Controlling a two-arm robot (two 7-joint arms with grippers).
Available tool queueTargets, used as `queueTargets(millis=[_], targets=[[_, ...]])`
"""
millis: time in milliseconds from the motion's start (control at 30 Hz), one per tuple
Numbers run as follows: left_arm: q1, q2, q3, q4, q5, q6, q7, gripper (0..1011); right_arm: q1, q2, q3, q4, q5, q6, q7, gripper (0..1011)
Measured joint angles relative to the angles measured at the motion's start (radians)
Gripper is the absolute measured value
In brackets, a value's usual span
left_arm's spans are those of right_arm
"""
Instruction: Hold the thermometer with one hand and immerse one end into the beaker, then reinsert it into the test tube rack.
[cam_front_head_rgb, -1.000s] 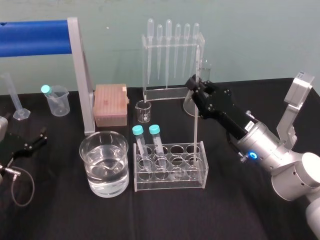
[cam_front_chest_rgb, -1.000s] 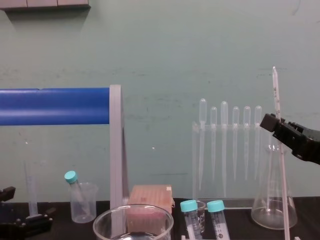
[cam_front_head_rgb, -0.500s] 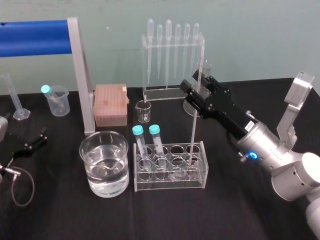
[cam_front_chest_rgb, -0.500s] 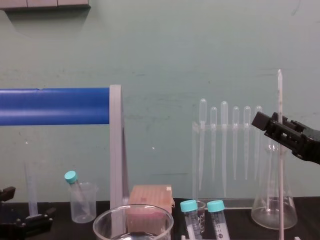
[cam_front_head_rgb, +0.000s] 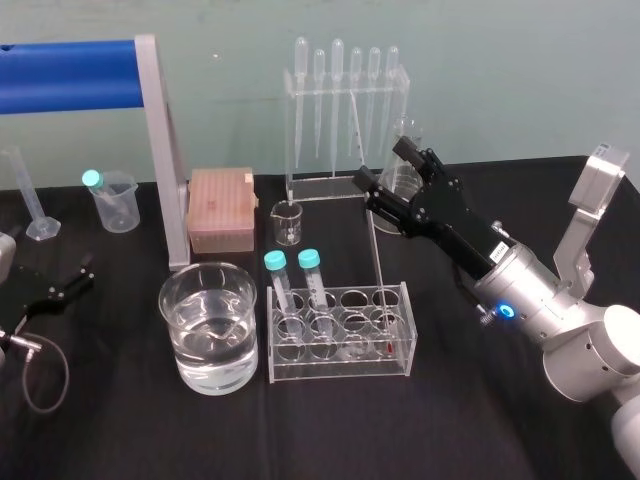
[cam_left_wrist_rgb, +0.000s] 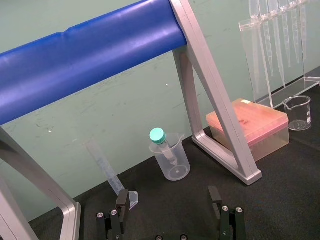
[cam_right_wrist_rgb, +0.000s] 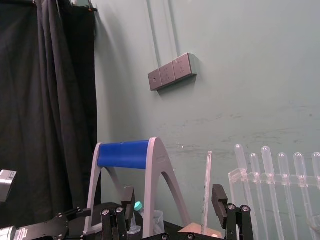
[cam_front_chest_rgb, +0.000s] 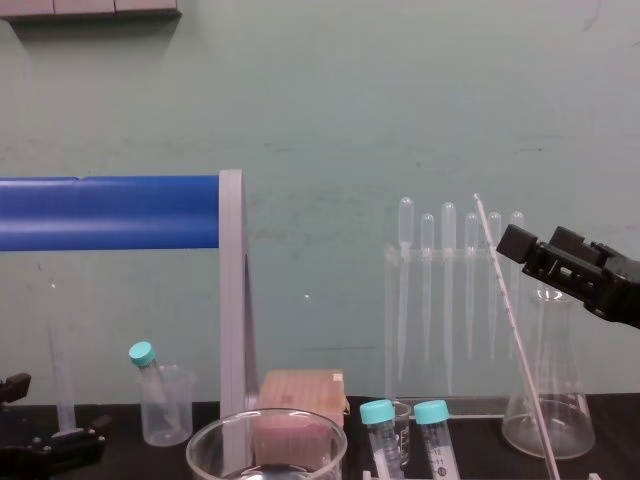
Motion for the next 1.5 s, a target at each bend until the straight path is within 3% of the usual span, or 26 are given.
queueTargets(millis=[433,500,533,633,667,733,833,867,1033,1267,1500], targets=[[0.000,0.000,0.000,0.000,0.000,0.000,0.000,1008,0.000,0.000,0.000,0.000,0.000,0.000,0.000,1000],[0.000,0.000,0.000,0.000,0.000,0.000,0.000,1008,-0.023,0.011,0.013,-0.049,-0.070,-0.003,-0.094,1000],[0.000,0.000,0.000,0.000,0.000,0.000,0.000,1008,-0.023,0.011,0.013,-0.049,-0.070,-0.003,-0.094,1000],[0.000,0.000,0.000,0.000,0.000,0.000,0.000,1008,-0.077,0.024,0.050,-0.142,-0.213,-0.001,-0.281,1000],[0.000,0.000,0.000,0.000,0.000,0.000,0.000,1008,-0.085,0.025,0.057,-0.157,-0.239,0.003,-0.315,1000],[0.000,0.000,0.000,0.000,0.000,0.000,0.000,1008,-0.121,0.031,0.083,-0.210,-0.331,0.031,-0.427,1000],[0.000,0.000,0.000,0.000,0.000,0.000,0.000,1008,-0.157,0.034,0.109,-0.257,-0.406,0.081,-0.524,1000],[0.000,0.000,0.000,0.000,0.000,0.000,0.000,1008,-0.157,0.034,0.109,-0.257,-0.406,0.081,-0.524,1000],[0.000,0.000,0.000,0.000,0.000,0.000,0.000,1008,-0.207,0.037,0.144,-0.308,-0.489,0.202,-0.630,1000],[0.000,0.000,0.000,0.000,0.000,0.000,0.000,1008,-0.225,0.018,0.154,-0.282,-0.496,0.258,-0.637,1000],[0.000,0.000,0.000,0.000,0.000,0.000,0.000,1008,-0.225,-0.007,0.160,-0.243,-0.483,0.261,-0.608,1000]])
